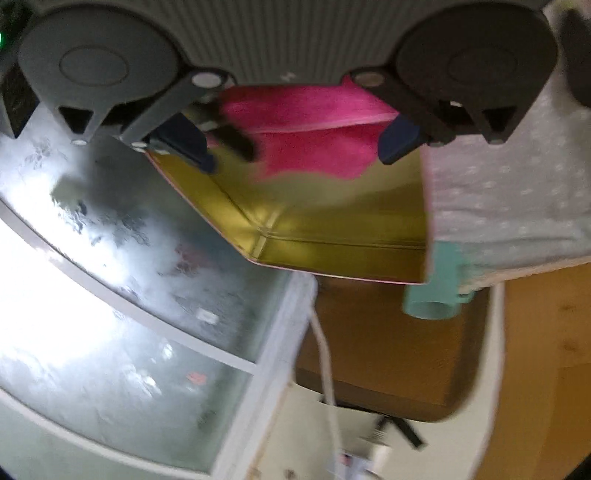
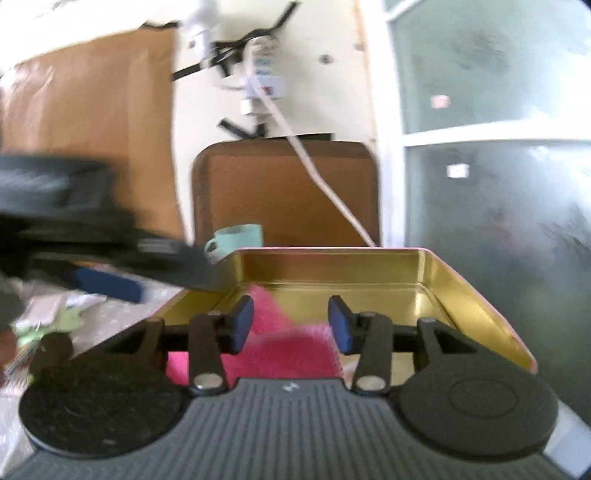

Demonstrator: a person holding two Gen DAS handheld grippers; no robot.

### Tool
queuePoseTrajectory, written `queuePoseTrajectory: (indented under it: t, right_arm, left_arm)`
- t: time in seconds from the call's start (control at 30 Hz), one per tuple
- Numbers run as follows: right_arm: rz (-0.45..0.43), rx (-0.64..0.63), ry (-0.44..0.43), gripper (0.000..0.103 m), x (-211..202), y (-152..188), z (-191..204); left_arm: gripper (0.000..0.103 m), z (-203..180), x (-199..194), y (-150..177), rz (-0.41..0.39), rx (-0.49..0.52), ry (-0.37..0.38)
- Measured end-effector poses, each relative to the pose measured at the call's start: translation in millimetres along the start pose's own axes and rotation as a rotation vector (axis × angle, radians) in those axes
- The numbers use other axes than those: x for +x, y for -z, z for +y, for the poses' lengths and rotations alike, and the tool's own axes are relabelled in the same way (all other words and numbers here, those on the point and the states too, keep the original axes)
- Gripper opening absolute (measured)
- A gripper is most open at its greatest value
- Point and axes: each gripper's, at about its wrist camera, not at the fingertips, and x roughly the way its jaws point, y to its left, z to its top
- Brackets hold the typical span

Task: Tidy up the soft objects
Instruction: 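Carry the pink towel into the pink tin and open the right tool, then grasp the yellow card pack with the right tool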

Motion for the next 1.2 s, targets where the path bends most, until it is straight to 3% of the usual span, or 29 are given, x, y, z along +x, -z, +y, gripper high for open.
queuePoseTrajectory:
  t: [0.13,0.27,0.43,0.53,0.67,0.77,0.87,1.0,1.1,1.2]
  right_arm:
    - [-0.03,0.082,0.031,0.048,-15.2,1.9,-17.8]
    - [-0.081,0.126,0.005,0.048,-29.0,2.2,-7.1]
    - [-0.077,0.145,-0.167,0.049,-36.4,-5.4,30.9]
    - [-0.017,0.094,-0.306,0.05,-32.9,-4.4,73.2]
    - [0.152,-0.002,-0.46,0.05,-8.7,11.8,140.0]
    - [0.252,-0.044,-0.495,0.05,10.0,24.4,179.5]
    - [0.288,-0.087,-0.543,0.05,18.6,29.9,211.9]
    - [0.329,-0.143,-0.546,0.052,23.7,38.4,242.5]
    - [0.353,-0.183,-0.514,0.061,27.1,46.5,255.3]
    - [0.341,-0.217,-0.487,0.062,27.3,49.2,263.3]
  left_arm:
    - [0.102,34.8,-49.0,8.1,-0.06,-0.061,-0.074]
    - [0.102,71.6,-104.9,26.2,-0.111,-0.118,-0.177]
    - [0.102,118.0,-169.0,70.9,-0.12,-0.187,-0.372]
    - [0.102,141.4,-188.8,97.0,-0.104,-0.247,-0.449]
    - [0.102,163.7,-212.2,123.2,-0.107,-0.312,-0.481]
    - [0.102,175.0,-229.8,137.3,-0.125,-0.335,-0.498]
    - [0.102,185.0,-238.2,145.4,-0.132,-0.355,-0.499]
    - [0.102,196.4,-242.6,155.4,-0.131,-0.391,-0.484]
    - [0.102,198.7,-243.1,162.3,-0.124,-0.402,-0.473]
    - [0.102,198.7,-242.4,165.9,-0.12,-0.399,-0.461]
